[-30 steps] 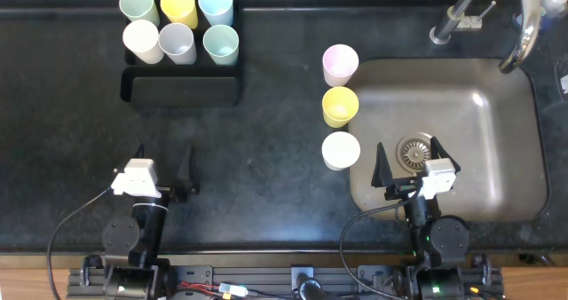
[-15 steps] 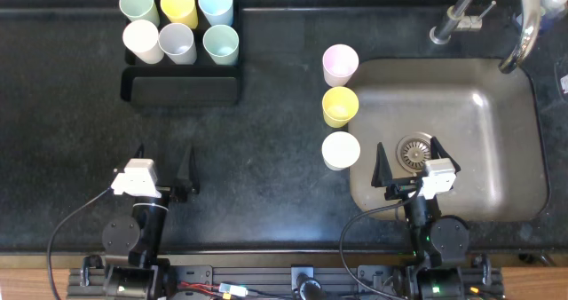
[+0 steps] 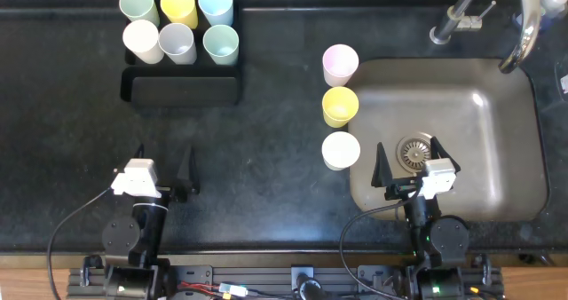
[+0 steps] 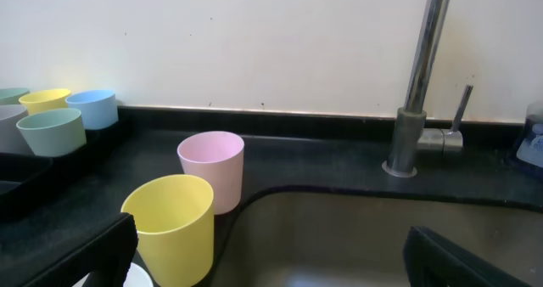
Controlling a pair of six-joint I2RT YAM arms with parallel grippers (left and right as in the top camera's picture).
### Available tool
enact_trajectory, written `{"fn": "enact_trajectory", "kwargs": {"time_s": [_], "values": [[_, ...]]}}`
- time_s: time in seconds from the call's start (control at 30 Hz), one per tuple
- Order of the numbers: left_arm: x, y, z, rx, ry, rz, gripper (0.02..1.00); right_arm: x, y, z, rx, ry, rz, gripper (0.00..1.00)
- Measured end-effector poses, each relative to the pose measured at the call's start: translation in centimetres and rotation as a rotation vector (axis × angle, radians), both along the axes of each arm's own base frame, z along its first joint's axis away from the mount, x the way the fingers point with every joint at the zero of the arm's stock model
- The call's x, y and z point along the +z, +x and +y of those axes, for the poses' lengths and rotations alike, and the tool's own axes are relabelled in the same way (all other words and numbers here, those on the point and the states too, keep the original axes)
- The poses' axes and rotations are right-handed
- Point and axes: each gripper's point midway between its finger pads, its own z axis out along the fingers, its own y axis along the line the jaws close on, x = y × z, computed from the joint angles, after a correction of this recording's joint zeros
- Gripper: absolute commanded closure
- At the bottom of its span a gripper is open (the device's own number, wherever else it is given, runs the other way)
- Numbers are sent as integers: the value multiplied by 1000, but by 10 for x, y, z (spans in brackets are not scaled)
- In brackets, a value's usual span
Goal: Store Cups
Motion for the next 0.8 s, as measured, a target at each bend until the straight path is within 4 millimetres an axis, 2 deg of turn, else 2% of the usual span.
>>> {"fn": "enact_trajectory", "kwargs": {"time_s": [0.47,0.57,0.63,0.67,0.73,0.8], "values": [[0,0,0,1,-2,-2,18,0,0,0,0,0,1,7],[8,0,0,2,-13,-15,18,0,0,0,0,0,1,3],[24,0,0,3,-21,-24,18,0,0,0,0,0,0,3],[39,1,0,2,-26,-26,18,0,0,0,1,0,1,3],[74,6,-1,-1,-31,-22,18,0,0,0,0,0,1,3],[118,16,-4,-17,-34,-11,18,0,0,0,1,0,0,3]]}}
